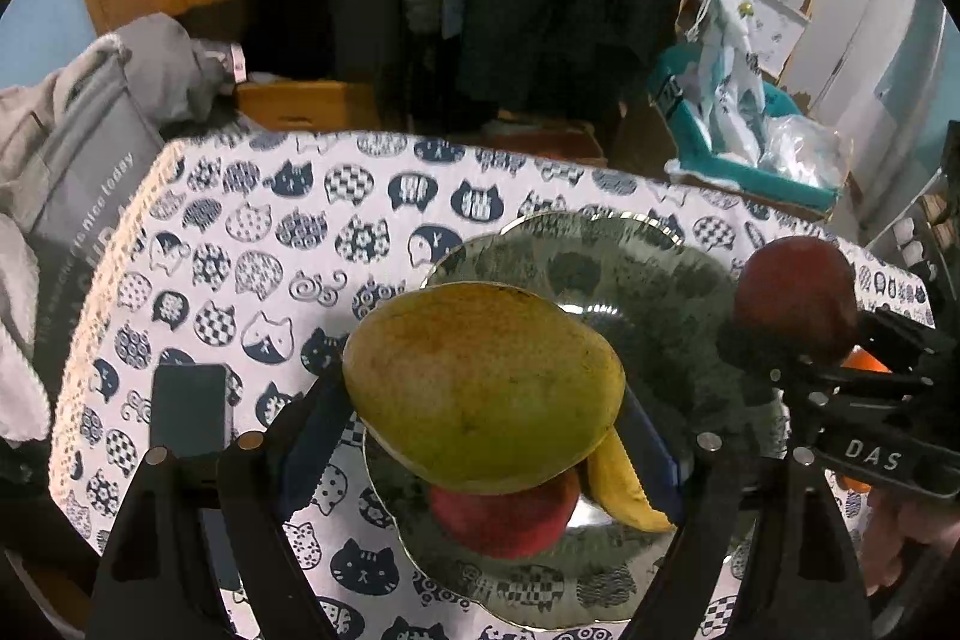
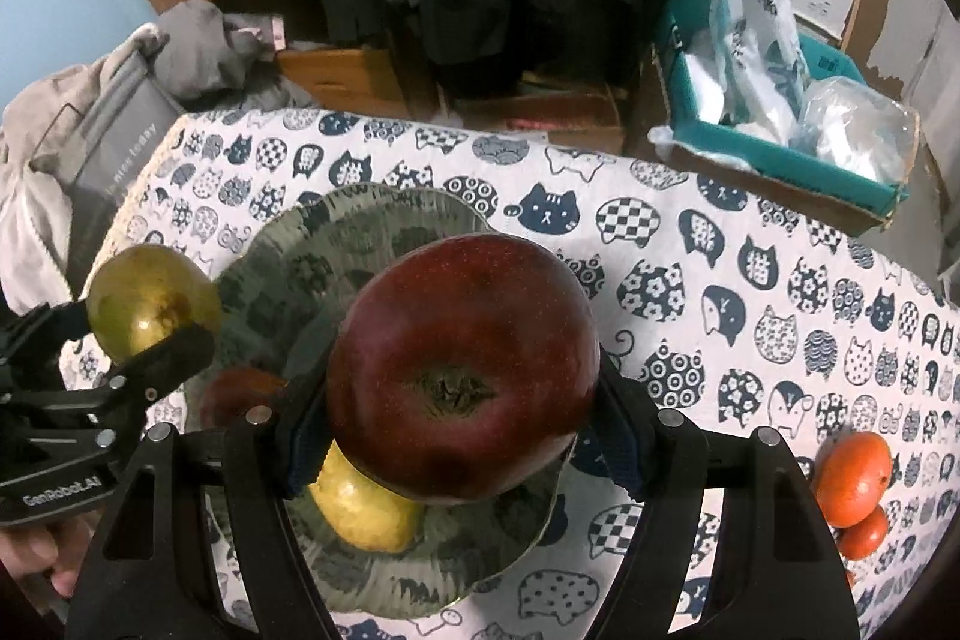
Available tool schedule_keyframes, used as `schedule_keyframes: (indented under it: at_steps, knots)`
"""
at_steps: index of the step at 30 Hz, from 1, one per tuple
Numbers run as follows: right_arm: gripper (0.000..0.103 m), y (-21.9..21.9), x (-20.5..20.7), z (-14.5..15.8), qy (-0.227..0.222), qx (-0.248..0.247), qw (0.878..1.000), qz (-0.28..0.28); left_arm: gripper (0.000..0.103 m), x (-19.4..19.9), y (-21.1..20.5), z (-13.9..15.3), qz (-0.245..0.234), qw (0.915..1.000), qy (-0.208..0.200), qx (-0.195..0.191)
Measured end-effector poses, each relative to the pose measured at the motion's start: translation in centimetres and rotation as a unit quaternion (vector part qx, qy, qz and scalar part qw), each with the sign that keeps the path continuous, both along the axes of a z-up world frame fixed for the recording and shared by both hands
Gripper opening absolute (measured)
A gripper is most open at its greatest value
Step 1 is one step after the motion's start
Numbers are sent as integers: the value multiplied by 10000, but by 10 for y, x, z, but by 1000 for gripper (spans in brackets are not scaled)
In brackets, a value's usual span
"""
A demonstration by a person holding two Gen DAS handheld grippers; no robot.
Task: Organize fruits
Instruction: 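Lower the mango into the glass bowl with the left tool while the right tool lowers the apple in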
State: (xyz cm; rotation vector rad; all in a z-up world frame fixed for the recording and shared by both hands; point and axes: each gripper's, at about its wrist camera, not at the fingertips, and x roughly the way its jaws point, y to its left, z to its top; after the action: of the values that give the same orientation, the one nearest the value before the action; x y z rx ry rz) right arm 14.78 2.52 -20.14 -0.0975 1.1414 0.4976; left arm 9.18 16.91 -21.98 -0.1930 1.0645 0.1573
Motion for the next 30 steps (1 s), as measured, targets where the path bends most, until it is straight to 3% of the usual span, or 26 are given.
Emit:
schedule_keyframes:
  at_steps: [6,16,23,30]
  knots:
    - [74,4,1,-10,78,-16,10000,42,86,4,5,-25,55,9994,328,-93]
    - [74,5,4,-20,204,4,9998,28,87,15,10,-36,92,9986,450,-249]
    - [74,3,3,-19,235,44,9997,-3,86,21,11,-54,150,9961,823,-280]
    - [74,1,3,-17,278,127,9995,-55,91,23,9,-47,90,9973,693,-238]
